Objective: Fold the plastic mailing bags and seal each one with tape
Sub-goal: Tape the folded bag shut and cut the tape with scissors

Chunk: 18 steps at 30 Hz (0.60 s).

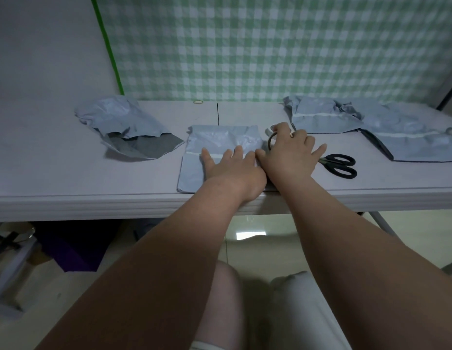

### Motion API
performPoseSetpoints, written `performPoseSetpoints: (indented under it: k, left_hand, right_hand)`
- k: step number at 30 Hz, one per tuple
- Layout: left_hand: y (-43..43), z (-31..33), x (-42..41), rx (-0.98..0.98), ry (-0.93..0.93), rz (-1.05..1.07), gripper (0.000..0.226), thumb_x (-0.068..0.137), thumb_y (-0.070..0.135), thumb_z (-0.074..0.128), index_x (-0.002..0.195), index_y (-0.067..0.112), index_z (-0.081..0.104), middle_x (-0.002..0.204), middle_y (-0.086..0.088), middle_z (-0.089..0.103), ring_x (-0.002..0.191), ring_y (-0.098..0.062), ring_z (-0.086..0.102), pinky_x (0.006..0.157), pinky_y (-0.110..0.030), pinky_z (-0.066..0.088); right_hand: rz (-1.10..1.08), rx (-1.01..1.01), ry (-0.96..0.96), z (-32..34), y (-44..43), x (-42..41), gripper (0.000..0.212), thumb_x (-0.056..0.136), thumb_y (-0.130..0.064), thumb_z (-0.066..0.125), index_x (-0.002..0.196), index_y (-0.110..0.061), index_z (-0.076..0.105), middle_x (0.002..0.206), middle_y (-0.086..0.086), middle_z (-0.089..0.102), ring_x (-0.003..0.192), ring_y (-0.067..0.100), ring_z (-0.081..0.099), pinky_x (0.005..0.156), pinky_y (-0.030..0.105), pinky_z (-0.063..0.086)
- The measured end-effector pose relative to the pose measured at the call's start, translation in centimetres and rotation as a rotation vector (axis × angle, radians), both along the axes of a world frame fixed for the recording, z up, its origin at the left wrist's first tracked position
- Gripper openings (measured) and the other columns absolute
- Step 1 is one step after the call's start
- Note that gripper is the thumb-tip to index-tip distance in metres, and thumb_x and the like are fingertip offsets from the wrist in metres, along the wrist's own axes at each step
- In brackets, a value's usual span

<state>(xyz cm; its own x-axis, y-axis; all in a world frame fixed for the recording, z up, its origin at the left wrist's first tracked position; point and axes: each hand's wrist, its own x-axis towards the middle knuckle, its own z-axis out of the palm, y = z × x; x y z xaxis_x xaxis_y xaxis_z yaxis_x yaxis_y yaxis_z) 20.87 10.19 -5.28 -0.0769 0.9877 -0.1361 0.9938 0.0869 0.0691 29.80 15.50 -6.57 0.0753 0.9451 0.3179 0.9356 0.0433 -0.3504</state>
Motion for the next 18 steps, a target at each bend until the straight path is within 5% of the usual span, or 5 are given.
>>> performPoseSetpoints:
  k: [18]
  left_hand:
    - [-2.2, -0.9, -6.8, 0.037, 0.092, 0.199, 0.061, 0.097, 0.050, 0.005, 0.153, 0.025, 0.001, 0.161, 0.004, -0.005, 0.147, -0.014, 0.002, 0.109, -0.059, -0.019]
  right_hand:
    - [-0.023, 0.020, 0.078, -0.3, -0.1, 0.4, 0.055, 0.083, -0.039, 0.063, 0.131, -0.023, 0.040, 0.133, 0.016, 0.044, 0.129, 0.037, 0.033, 0.112, 0.060, 0.006]
